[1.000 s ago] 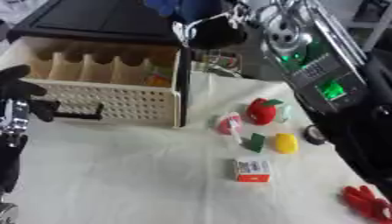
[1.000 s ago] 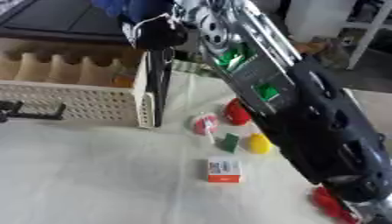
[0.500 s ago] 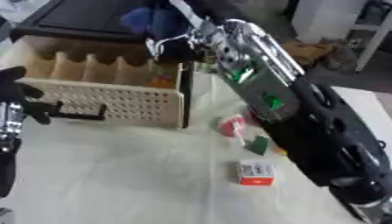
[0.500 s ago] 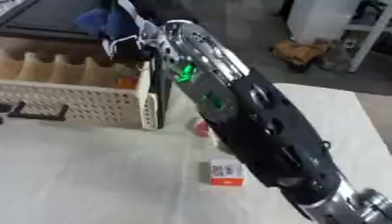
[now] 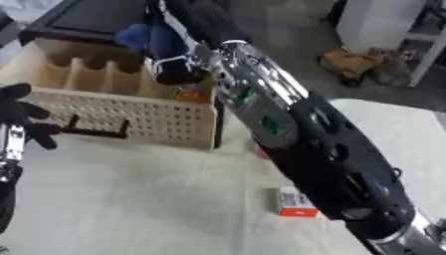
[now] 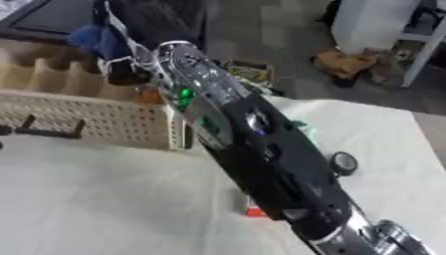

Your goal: Pick up objects from table and place into drawer.

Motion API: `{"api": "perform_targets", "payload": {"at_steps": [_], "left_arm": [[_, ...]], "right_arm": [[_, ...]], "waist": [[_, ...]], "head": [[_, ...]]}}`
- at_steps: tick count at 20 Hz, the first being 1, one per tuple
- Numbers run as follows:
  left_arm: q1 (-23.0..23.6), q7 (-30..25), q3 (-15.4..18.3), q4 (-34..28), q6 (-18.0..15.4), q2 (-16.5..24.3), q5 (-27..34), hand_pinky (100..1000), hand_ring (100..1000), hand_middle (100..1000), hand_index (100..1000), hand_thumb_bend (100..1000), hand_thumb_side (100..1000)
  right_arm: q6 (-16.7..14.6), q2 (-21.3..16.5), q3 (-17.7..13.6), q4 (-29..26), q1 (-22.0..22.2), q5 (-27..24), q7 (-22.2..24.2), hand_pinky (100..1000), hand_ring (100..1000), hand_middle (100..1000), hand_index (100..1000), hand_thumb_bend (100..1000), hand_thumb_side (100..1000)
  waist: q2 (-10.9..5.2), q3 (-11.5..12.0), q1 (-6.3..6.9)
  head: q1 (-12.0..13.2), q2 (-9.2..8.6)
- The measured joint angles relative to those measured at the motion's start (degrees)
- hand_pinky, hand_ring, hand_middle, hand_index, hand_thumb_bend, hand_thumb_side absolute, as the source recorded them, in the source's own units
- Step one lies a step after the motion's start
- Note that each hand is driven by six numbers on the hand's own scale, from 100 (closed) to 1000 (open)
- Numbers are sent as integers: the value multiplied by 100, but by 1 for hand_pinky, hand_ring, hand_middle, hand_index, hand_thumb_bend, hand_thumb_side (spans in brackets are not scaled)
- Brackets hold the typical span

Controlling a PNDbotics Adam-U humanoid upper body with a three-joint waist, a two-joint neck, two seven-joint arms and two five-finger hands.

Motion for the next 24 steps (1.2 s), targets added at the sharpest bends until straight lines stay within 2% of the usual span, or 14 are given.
{"api": "perform_targets", "payload": {"at_steps": [4, 8, 9, 11, 13, 17, 19, 20, 21, 22, 24], "left_arm": [[-31, -33, -20, 0, 18, -27, 9, 605, 380, 514, 764, 100, 473], [-36, -49, -35, 0, 28, -28, 31, 605, 380, 514, 764, 100, 469], [-36, -54, -36, 0, 34, -28, 36, 605, 380, 514, 764, 100, 471], [-36, -65, -36, 0, 43, -29, 44, 605, 380, 513, 764, 100, 470], [-36, -69, -37, 0, 46, -30, 46, 605, 380, 513, 764, 100, 470], [-36, -79, -40, 0, 51, -32, 52, 604, 379, 513, 764, 100, 467], [-36, -90, -56, 0, 60, -34, 53, 604, 379, 513, 764, 100, 470], [-36, -95, -65, 0, 64, -42, 54, 603, 379, 512, 764, 100, 471], [-36, -97, -69, 0, 64, -55, 55, 603, 379, 512, 764, 100, 471], [-36, -99, -69, 0, 64, -67, 58, 602, 379, 512, 764, 100, 469], [-35, -103, -70, 0, 63, -75, 71, 601, 379, 512, 764, 100, 471]], "right_arm": [[-76, 115, 3, 152, -14, 83, -82, 754, 477, 342, 506, 100, 132], [-157, 153, 7, 223, -14, 140, -98, 768, 566, 478, 680, 100, 133], [-175, 153, 7, 232, -14, 159, -94, 775, 590, 517, 725, 100, 192], [-202, 153, 5, 238, -14, 195, -77, 784, 613, 557, 751, 100, 235], [-225, 153, 2, 237, -16, 216, -58, 798, 652, 623, 818, 100, 320], [-259, 153, -31, 232, -20, 261, -16, 811, 687, 663, 849, 100, 385], [-271, 153, -33, 232, -20, 274, 38, 828, 735, 716, 894, 105, 503], [-273, 153, -34, 232, -20, 274, 84, 835, 745, 731, 904, 136, 544], [-271, 153, -36, 231, -20, 274, 135, 835, 745, 731, 904, 136, 544], [-267, 153, -46, 225, -20, 266, 193, 847, 765, 756, 924, 205, 627], [-259, 153, -67, 196, -21, 206, 314, 856, 778, 776, 941, 297, 694]], "waist": [[15, 35, -47], [16, 46, -58], [16, 48, -61], [16, 56, -68], [16, 57, -69], [16, 57, -70], [16, 57, -71], [16, 57, -72], [16, 57, -72], [16, 57, -72], [16, 57, -72]], "head": [[-12, -38], [-13, -39], [-13, -39], [-13, -41], [-13, -42], [-13, -44], [-13, -51], [-13, -51], [-12, -51], [-12, -51], [-10, -51]]}}
